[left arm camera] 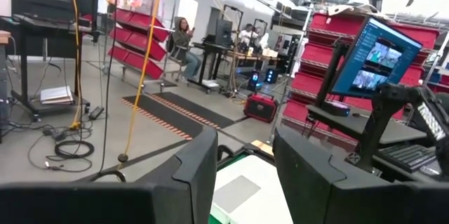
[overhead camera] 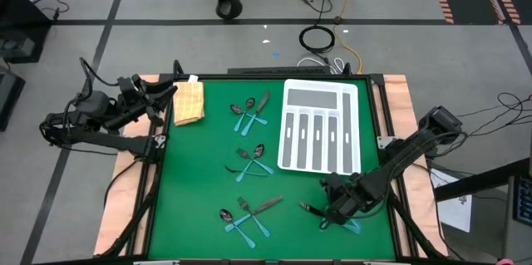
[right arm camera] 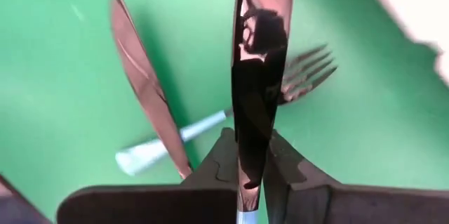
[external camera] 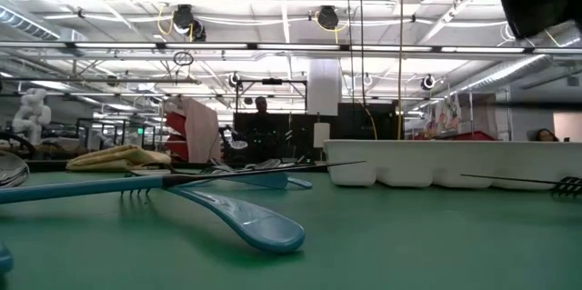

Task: Sort silverware
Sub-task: Put the blue table knife into the silverware tray

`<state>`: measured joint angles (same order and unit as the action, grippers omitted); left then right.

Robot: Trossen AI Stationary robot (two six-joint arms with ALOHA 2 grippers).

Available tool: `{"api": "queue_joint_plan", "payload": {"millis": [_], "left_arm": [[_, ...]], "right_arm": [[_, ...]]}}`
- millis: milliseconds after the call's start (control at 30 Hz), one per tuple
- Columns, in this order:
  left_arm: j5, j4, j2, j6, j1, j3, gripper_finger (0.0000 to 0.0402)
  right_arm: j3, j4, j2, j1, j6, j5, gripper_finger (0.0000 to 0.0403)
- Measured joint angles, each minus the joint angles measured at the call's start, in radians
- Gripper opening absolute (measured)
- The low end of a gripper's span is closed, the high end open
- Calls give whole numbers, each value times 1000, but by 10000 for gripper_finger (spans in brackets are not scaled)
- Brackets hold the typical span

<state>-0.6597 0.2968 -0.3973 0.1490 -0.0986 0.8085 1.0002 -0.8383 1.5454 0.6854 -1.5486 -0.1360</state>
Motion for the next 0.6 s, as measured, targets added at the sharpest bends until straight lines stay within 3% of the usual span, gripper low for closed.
{"api": "queue_joint_plan", "payload": {"millis": [233, 467, 600], "left_arm": [[0, 1, 0, 0, 0, 0, 146], [0, 2, 0, 0, 0, 0, 146], [0, 13, 0, 0, 0, 0, 146]], "right_arm": [[73, -163, -149, -112, -170, -293, 5], [72, -463, -309, -331, -242, -312, 5], [72, -483, -362, -460, -147, -338, 5]]}}
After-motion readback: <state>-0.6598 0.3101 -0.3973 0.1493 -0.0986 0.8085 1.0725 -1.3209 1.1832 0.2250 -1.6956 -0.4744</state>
